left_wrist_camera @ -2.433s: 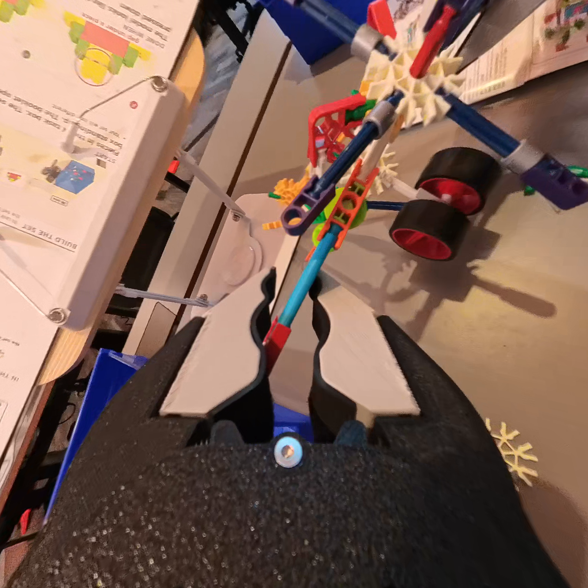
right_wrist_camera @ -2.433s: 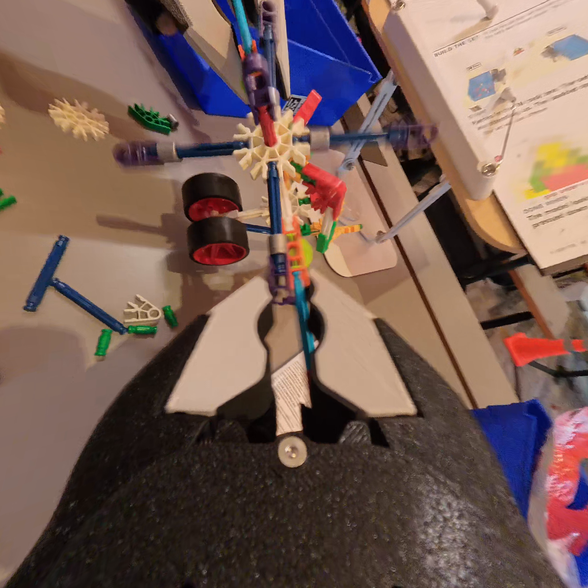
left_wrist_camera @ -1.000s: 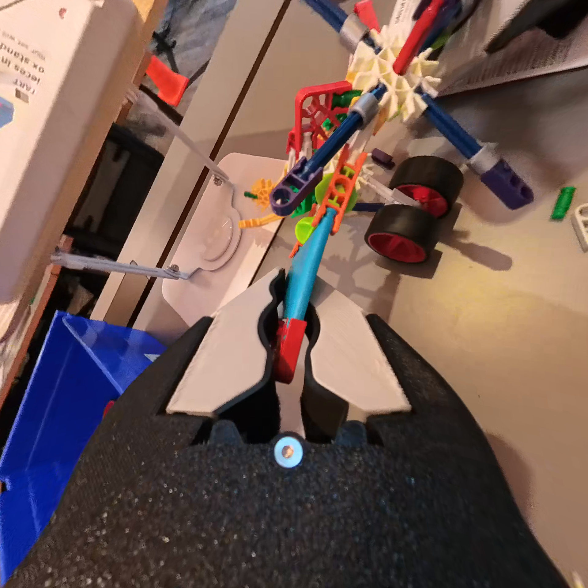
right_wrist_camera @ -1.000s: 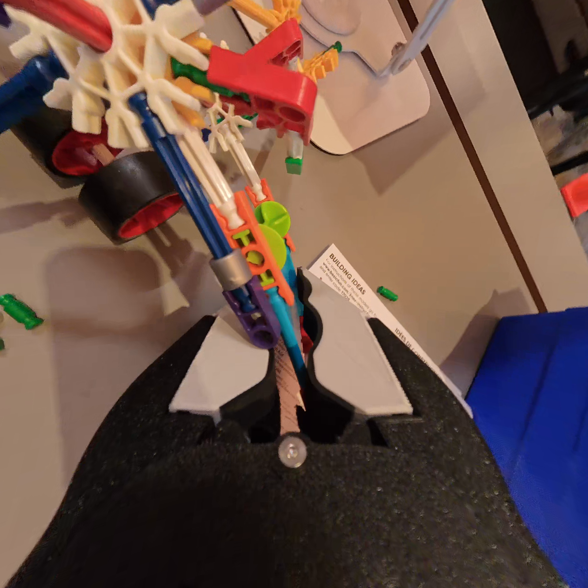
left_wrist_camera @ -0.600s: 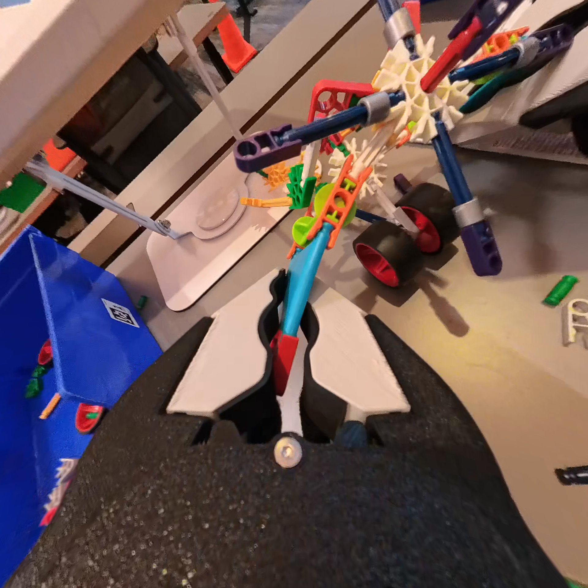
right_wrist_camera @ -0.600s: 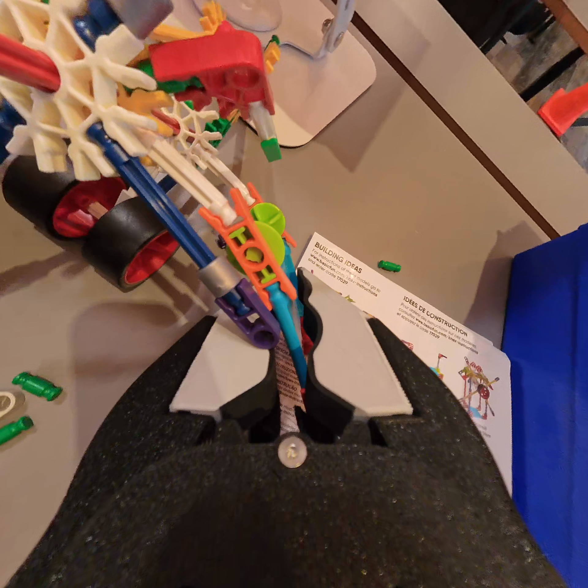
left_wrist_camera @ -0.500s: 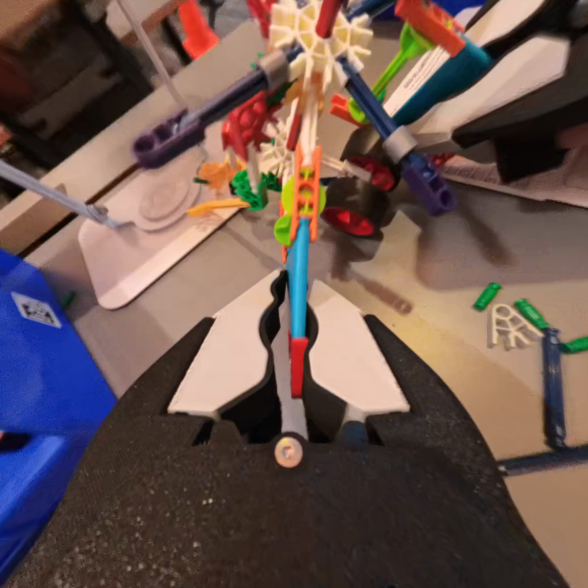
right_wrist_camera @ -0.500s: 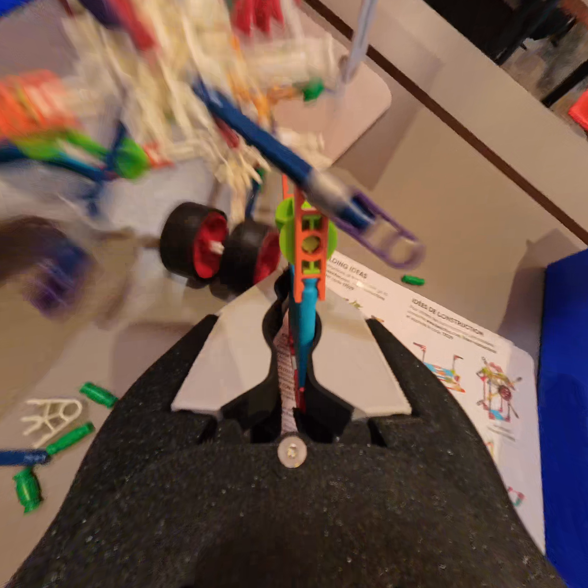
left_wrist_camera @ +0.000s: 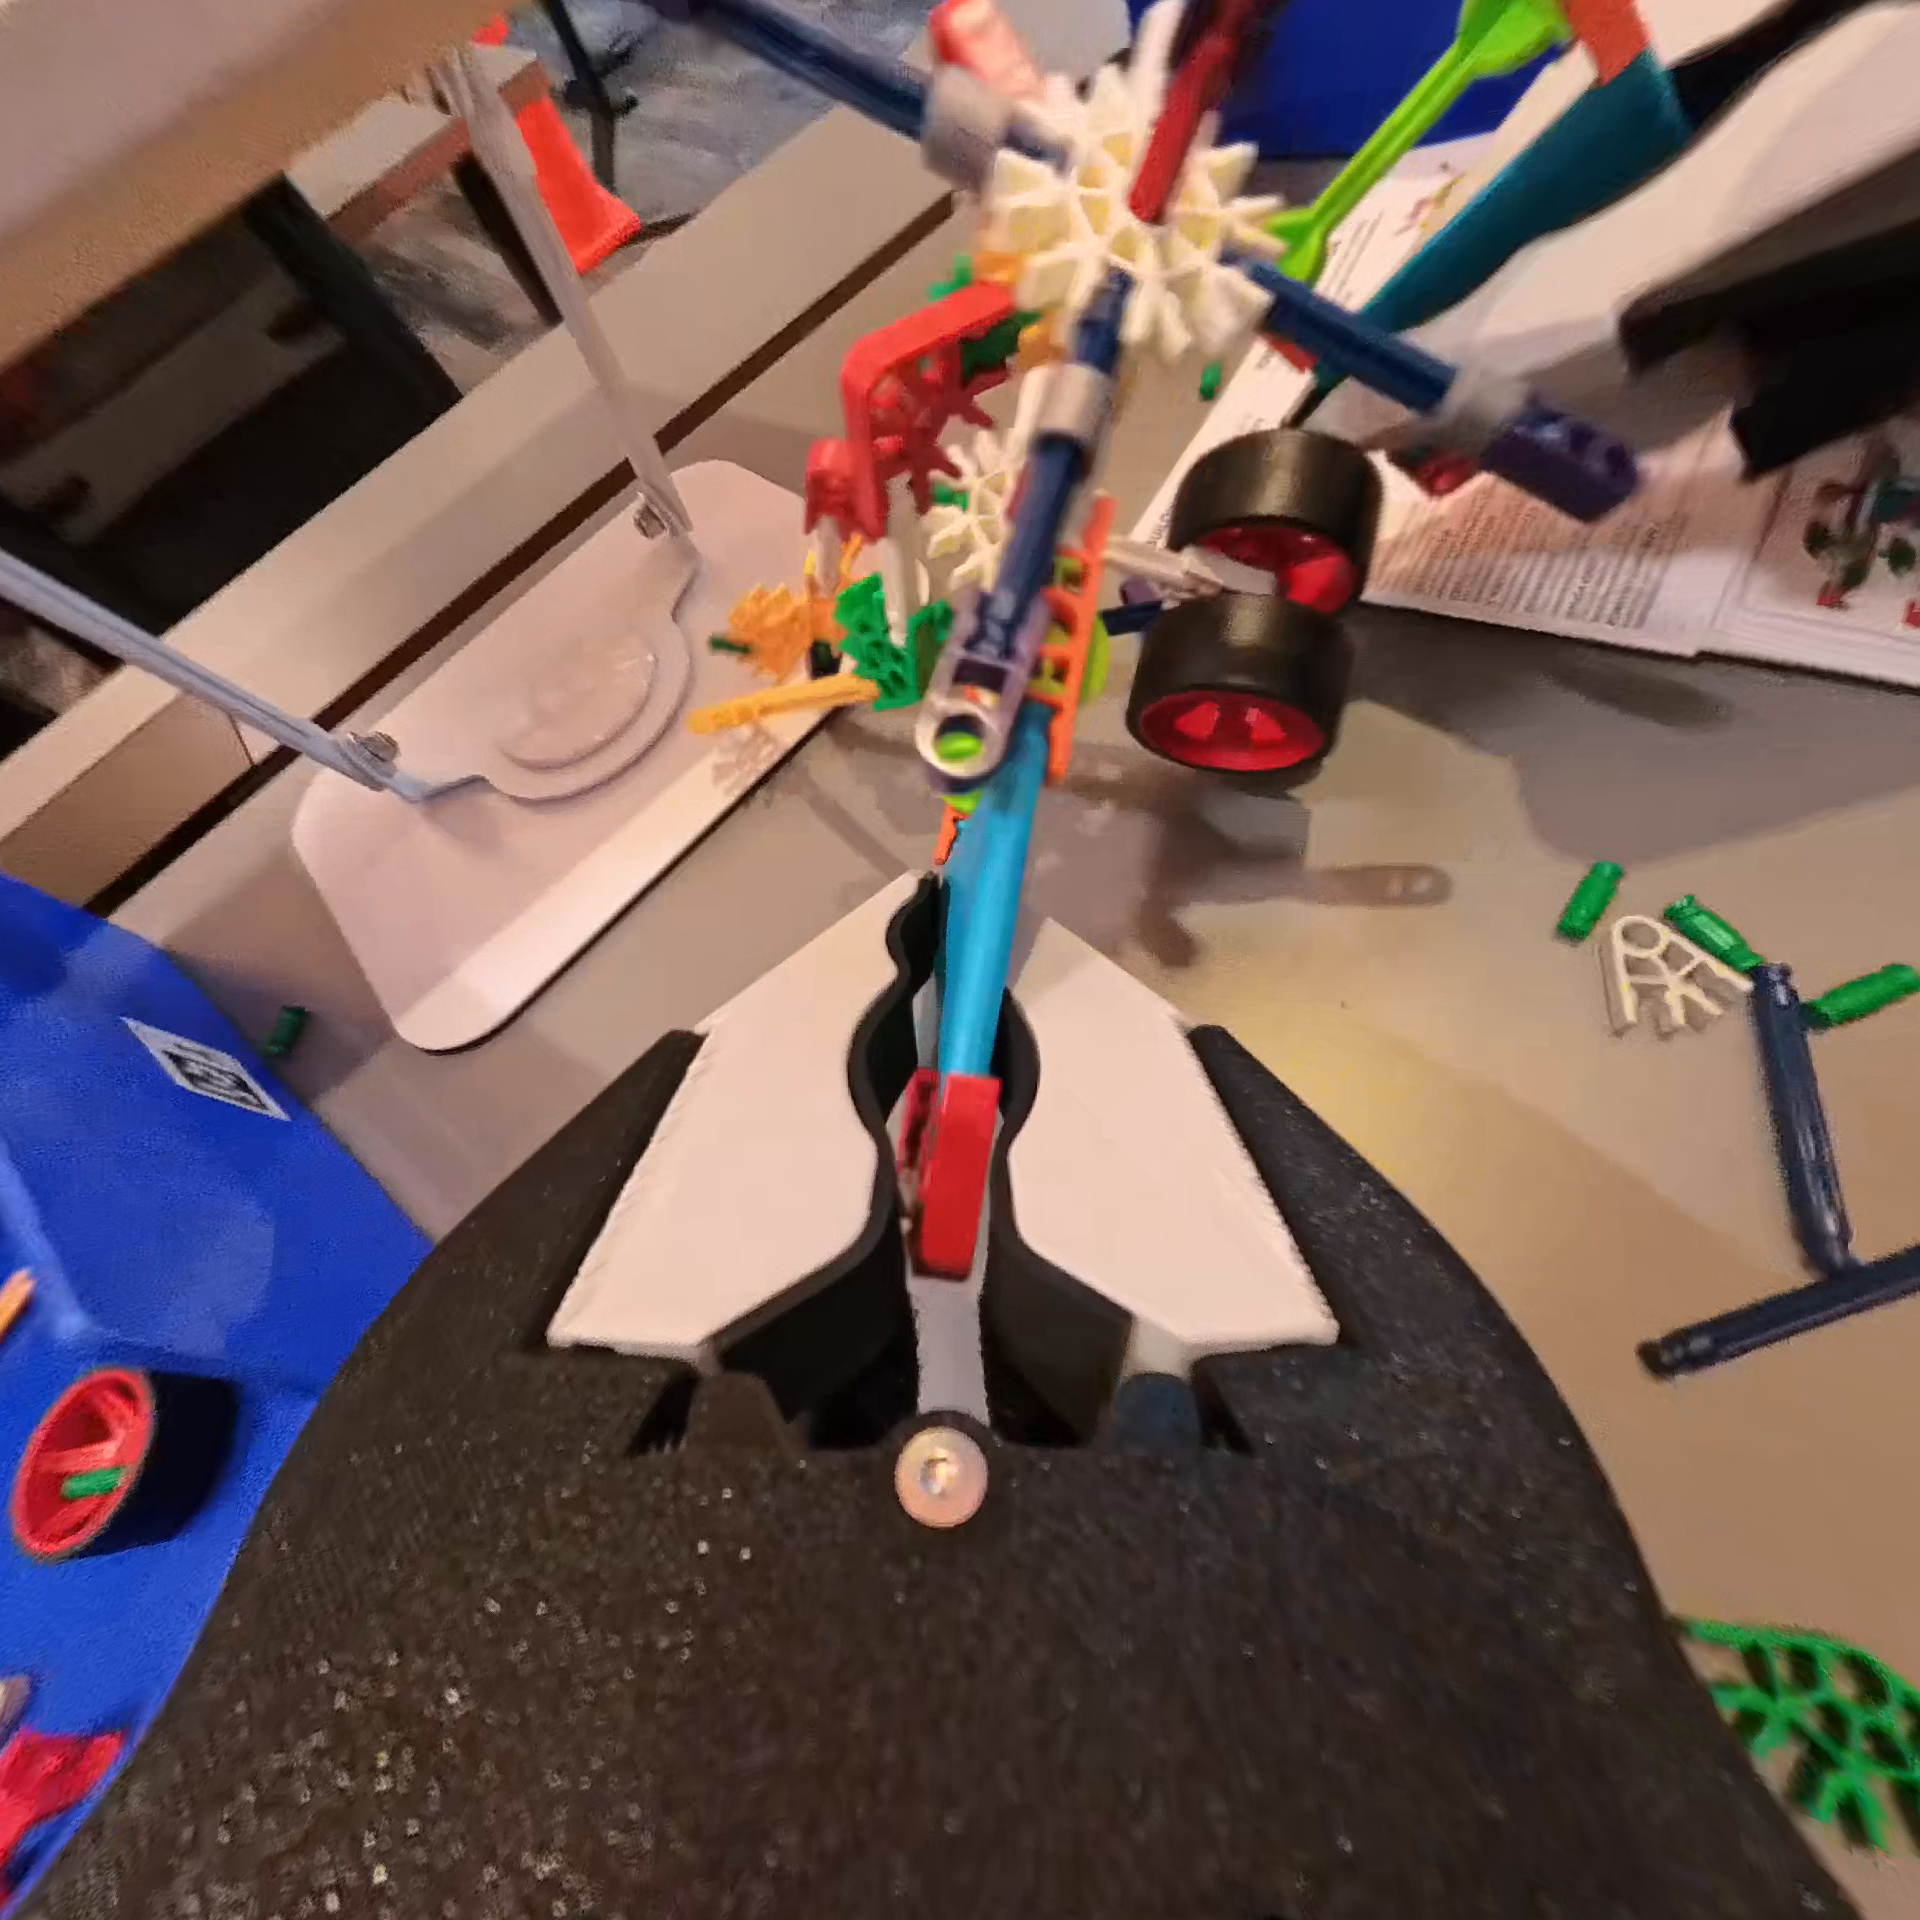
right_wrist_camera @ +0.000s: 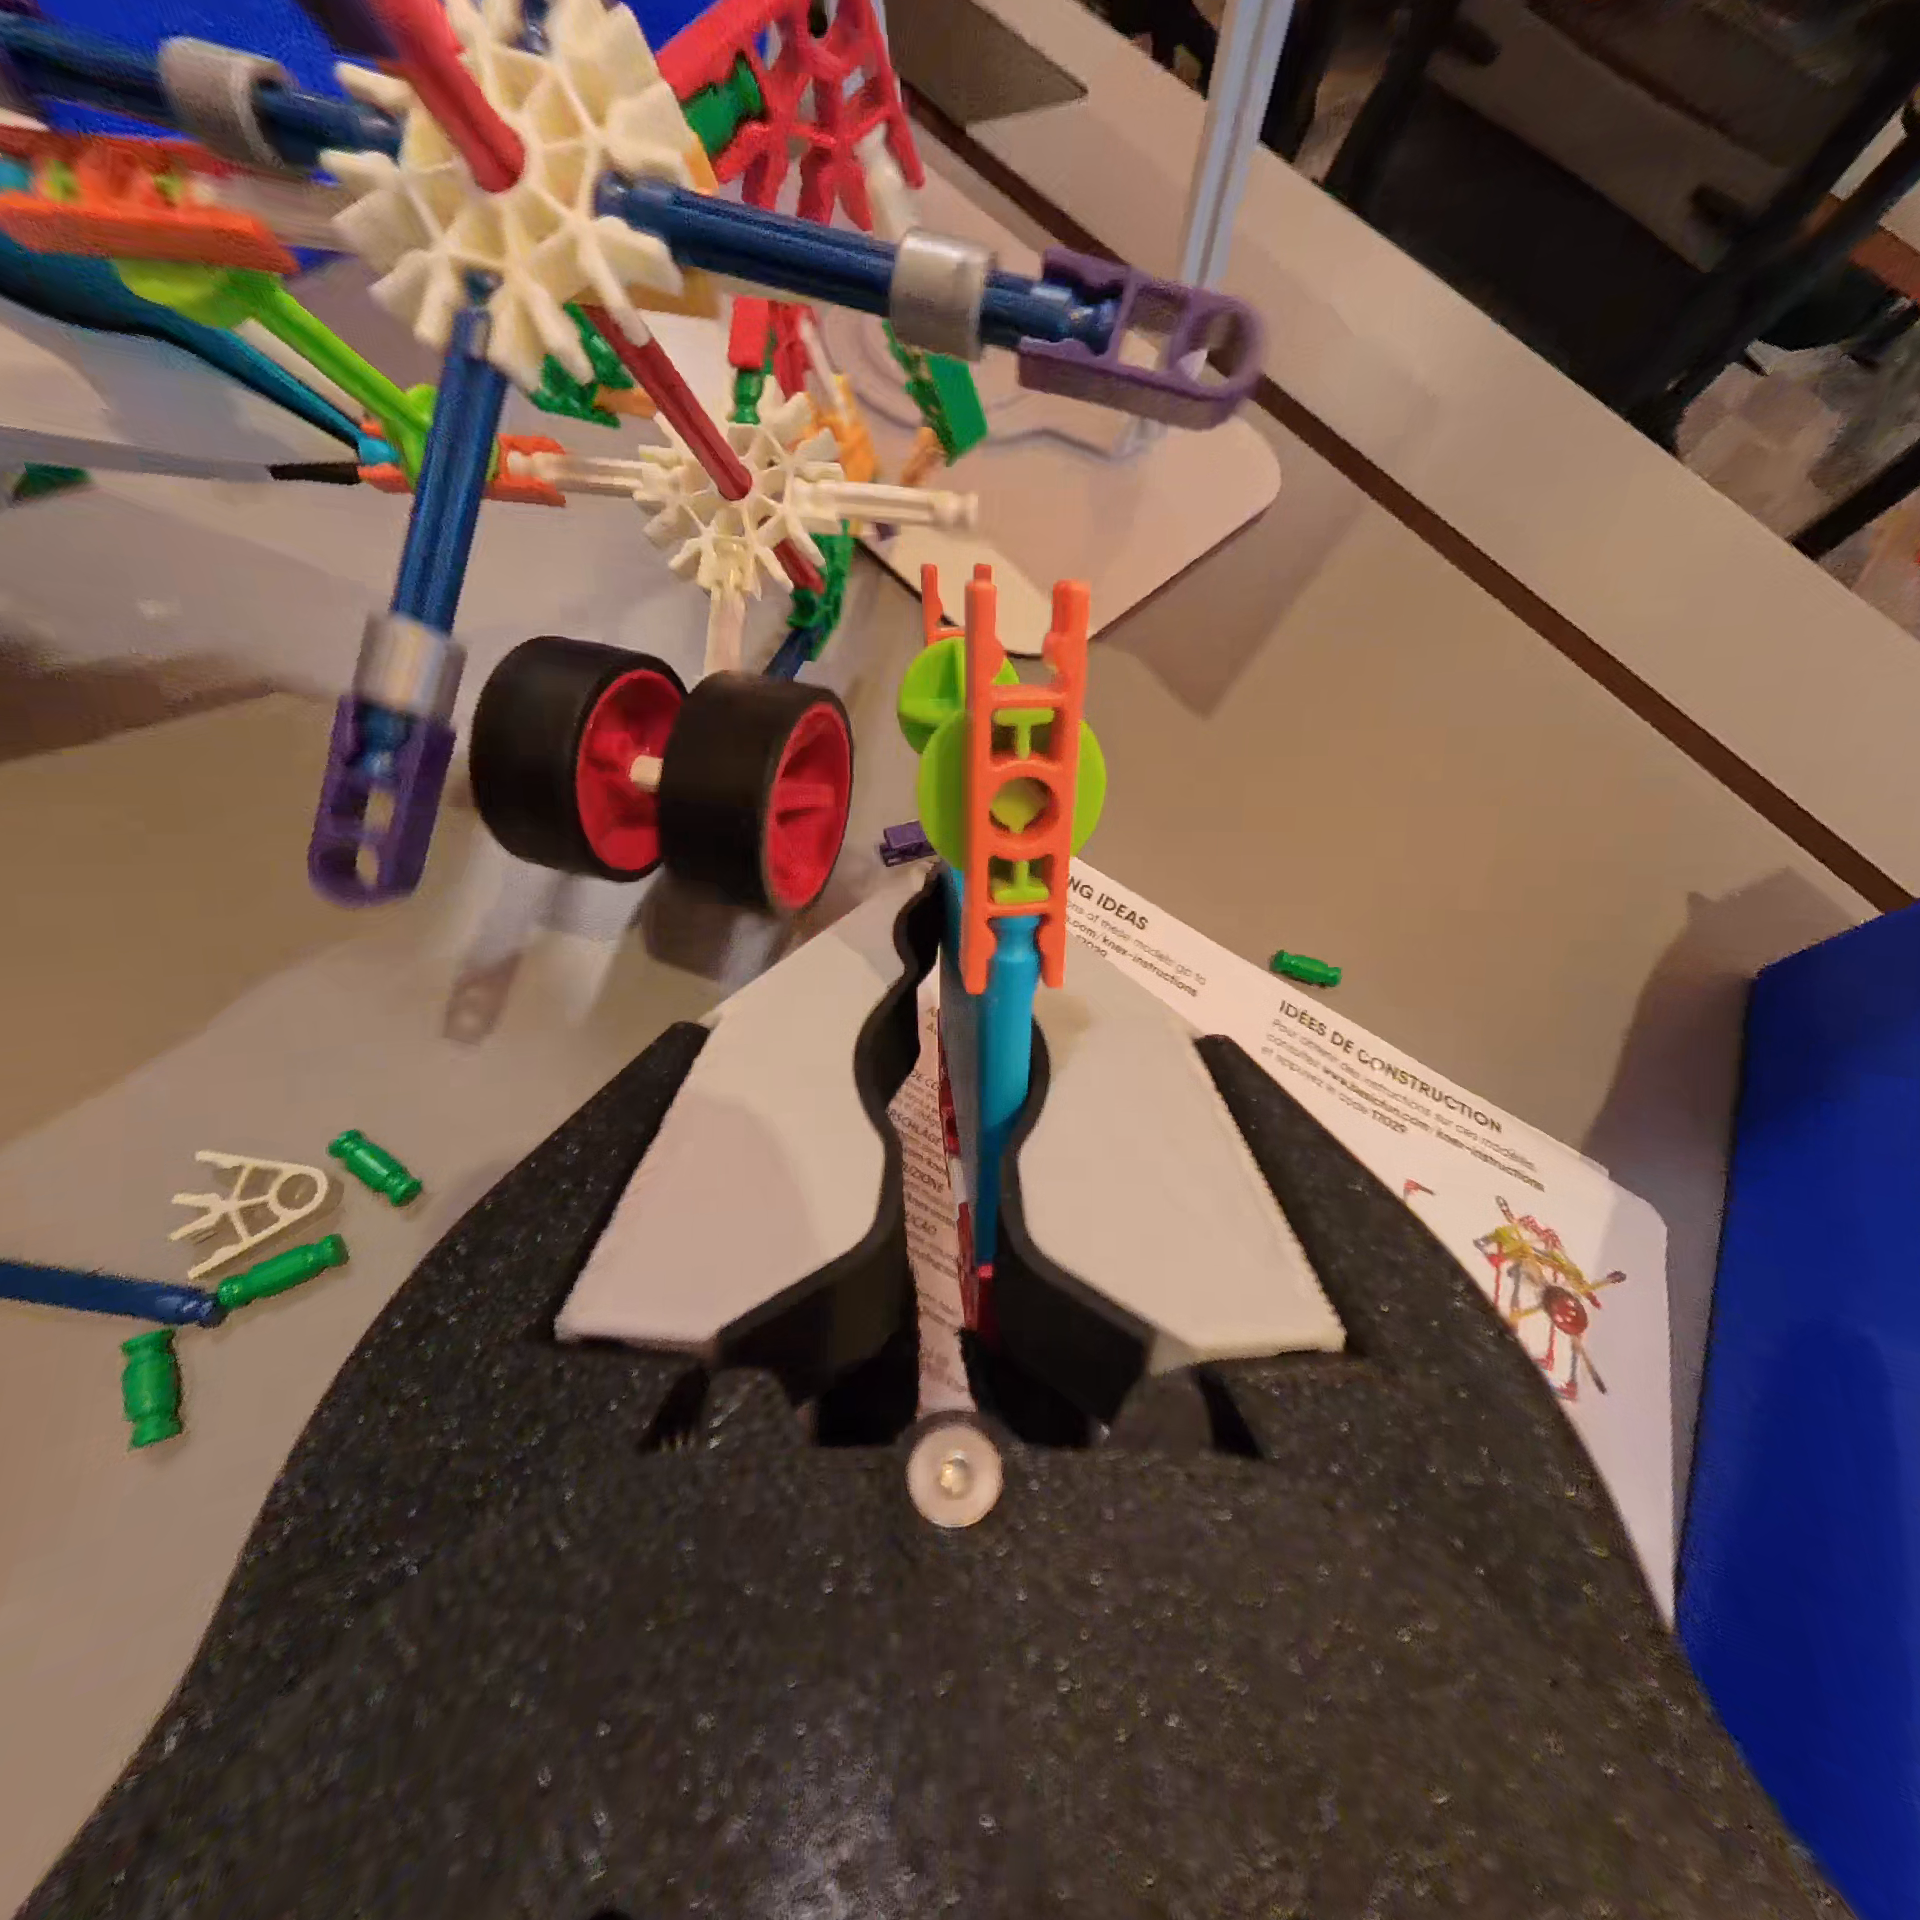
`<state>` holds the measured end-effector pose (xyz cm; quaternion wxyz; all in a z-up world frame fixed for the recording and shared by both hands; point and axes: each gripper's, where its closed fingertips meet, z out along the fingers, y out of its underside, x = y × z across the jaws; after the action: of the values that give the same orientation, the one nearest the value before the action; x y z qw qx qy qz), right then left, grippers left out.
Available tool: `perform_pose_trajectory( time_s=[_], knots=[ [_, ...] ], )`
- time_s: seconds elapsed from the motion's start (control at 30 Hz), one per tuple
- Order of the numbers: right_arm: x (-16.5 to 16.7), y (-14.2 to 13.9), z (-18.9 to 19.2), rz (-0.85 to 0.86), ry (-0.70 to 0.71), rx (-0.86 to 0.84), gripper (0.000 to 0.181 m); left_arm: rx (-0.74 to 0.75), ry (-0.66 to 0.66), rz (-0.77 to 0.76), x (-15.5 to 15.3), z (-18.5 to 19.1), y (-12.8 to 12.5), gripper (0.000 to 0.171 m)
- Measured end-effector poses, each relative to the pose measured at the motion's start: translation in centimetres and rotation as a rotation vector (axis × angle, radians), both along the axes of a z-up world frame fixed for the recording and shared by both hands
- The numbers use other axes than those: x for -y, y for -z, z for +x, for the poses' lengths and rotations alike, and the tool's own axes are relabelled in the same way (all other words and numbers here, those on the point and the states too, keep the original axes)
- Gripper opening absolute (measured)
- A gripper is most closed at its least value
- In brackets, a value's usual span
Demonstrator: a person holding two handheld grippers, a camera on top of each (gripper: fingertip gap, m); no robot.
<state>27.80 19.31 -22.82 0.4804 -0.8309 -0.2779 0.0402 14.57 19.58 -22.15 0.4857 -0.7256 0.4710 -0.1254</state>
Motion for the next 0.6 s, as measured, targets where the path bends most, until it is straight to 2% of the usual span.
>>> perform_pose_trajectory(
  time_s=[0.1,0.2,0.27,0.37,0.47,0.53,0.6],
  knots=[
    [0.8,-1.9,0.1,0.021,-0.07,-0.087,0.001,-0.021,0.036,-0.008,0.1,-1.3,-0.2,0.001],
    [1.7,-3.2,-0.1,0.052,-0.138,-0.095,0.002,-0.112,0.068,0.025,0.2,-2.2,0.4,0.002],
    [2.5,-3.9,-0.7,0.052,-0.182,-0.1,0.002,-0.108,0.107,0.023,0.8,-2.1,0.4,0.005],
    [3.9,-5.0,-1.9,0.067,-0.239,-0.071,0.002,-0.082,0.154,0.053,1.5,-2.4,-0.7,0.062],
    [5.5,-6.1,-3.5,0.08,-0.291,-0.008,0.002,-0.032,0.174,0.111,2.6,-3.7,-3.6,0.076],
    [6.7,-6.9,-5.3,0.091,-0.345,0.049,0.002,0.049,0.21,0.227,4.2,-4.1,-7.6,0.068],
    [7.7,-7.5,-7.5,0.103,-0.404,0.136,0.002,0.097,0.279,0.325,6.8,-3.5,-10.9,0.067]
  ],
)
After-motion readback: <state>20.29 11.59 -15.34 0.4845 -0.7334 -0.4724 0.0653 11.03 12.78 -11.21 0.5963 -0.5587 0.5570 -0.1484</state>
